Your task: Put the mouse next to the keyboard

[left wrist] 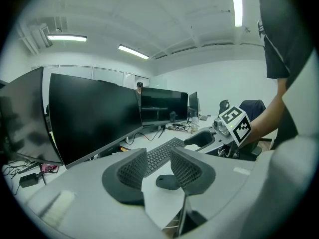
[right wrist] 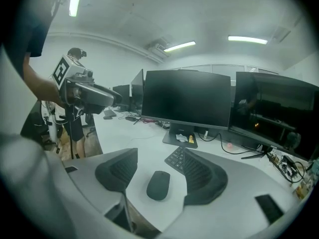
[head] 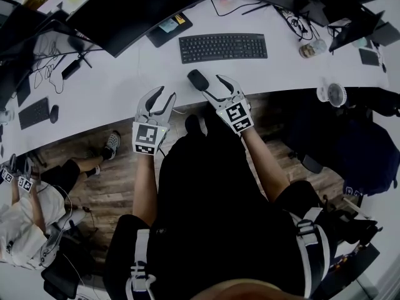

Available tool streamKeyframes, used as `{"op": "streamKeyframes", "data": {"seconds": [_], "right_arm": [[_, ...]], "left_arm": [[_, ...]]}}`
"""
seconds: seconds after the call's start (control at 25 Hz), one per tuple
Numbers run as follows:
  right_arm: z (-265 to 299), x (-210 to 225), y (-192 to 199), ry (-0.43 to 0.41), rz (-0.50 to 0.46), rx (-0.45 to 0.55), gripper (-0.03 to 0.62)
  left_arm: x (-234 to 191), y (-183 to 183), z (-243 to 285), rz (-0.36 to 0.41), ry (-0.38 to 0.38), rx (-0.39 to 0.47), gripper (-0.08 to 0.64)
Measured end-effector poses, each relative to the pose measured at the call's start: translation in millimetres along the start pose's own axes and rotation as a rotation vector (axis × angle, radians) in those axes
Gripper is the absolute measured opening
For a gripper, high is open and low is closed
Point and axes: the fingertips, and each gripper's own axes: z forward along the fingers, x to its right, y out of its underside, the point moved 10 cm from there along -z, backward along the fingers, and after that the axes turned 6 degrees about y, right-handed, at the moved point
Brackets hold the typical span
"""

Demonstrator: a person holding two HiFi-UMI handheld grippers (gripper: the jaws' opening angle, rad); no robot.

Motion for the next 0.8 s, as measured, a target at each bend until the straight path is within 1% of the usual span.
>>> {"op": "streamKeyframes", "data": {"seconds": [0.44,0.8], "right_arm": [[31.2,-0.9,14.3,-0.067,0.02,-0.046,0.285],[49.8,-3.4,27.9,-0.084,0.027,-0.095,0.285]], "left_arm": [[-13.6,4.9,9.3,-0.029,-0.028,-0.038,0.146],[-20.2,14.8,15.3,-0.052,-0.019,-0.068,0.144]]}}
